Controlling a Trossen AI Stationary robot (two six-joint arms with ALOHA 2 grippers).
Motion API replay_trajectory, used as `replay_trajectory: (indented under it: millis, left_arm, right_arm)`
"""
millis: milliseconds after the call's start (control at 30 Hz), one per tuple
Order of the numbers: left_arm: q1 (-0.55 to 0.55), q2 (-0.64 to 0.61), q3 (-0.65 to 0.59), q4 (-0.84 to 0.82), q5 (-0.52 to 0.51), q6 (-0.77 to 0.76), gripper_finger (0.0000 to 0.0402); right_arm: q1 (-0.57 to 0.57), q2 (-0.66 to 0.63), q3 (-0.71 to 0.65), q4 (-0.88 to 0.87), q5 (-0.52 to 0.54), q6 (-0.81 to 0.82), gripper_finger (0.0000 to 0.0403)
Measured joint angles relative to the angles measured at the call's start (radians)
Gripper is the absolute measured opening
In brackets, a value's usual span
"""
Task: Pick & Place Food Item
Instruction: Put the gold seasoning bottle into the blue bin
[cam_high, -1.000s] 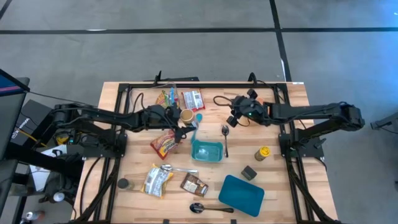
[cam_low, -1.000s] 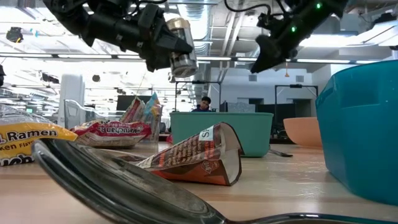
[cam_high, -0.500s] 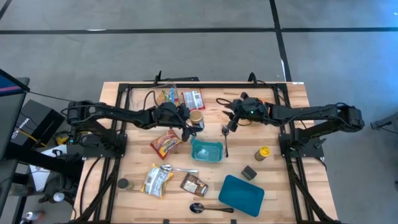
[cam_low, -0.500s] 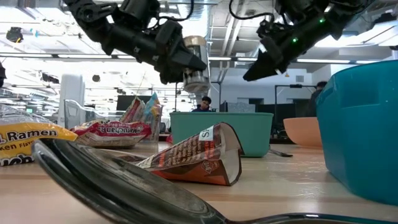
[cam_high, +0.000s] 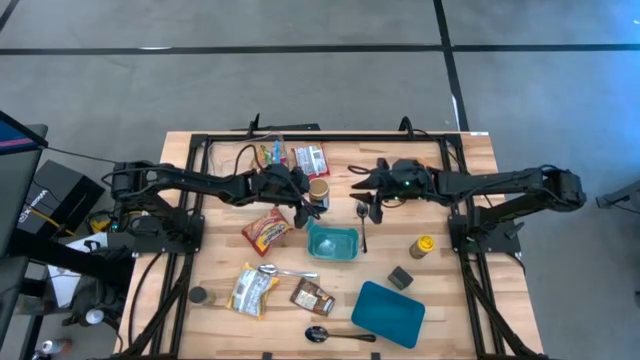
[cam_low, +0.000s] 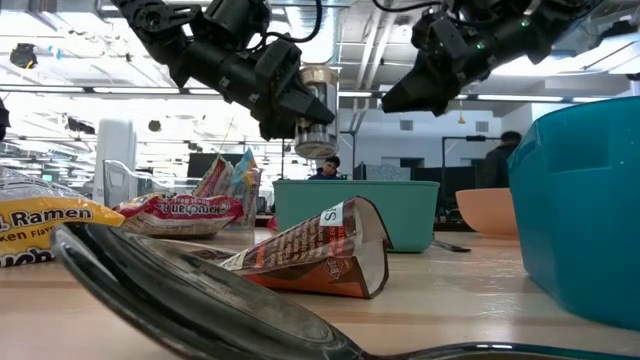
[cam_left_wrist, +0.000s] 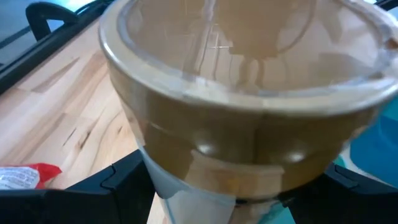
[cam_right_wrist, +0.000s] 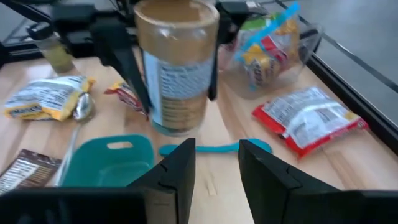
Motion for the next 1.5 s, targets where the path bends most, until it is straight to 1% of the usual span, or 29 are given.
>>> replay_trajectory:
  millis: [167,500,600,733,1000,1133,1267,1367,1500]
  left_arm:
    - [-0.003,0.0,0.0,0.008,0.0,0.029,0.028]
    - [-0.039,0.0,0.0,0.03,-0.001,0.078,0.028]
    - [-0.042,0.0,0.0,0.032,-0.001,0.078,0.028]
    - [-0.042,0.0,0.0,0.032,-0.001,0.078,0.028]
    - [-0.042,0.0,-0.001,0.032,-0.001,0.078,0.028]
    - [-0.042,0.0,-0.001,0.032,-0.001,0.078,0.0281]
    - [-0.042,0.0,-0.001,0.035,-0.001,0.078,0.0281]
    - [-0.042,0.0,-0.001,0.036,-0.001,0.078,0.0281]
    - [-0.042,0.0,-0.001,0.035,-0.001,0.078,0.0281]
  right_arm:
    - [0.033,0.0,0.0,0.011,-0.002,-0.002,0.0116]
    - [0.061,0.0,0.0,0.046,-0.001,0.001,0.0116]
    - [0.064,0.0,0.0,0.046,-0.001,0.01,0.0123]
    - [0.065,0.0,0.0,0.046,-0.001,0.016,0.0151]
    - [0.065,0.0,0.0,0.053,-0.001,0.04,0.0248]
    - [0.065,0.005,0.0,0.088,-0.001,0.043,0.0288]
    - [0.065,0.051,0.0,0.168,-0.001,0.036,0.0314]
    - [0.064,0.107,0.002,0.228,0.0,0.001,0.0328]
    - [0.062,0.144,0.025,0.244,0.0,-0.024,0.0337]
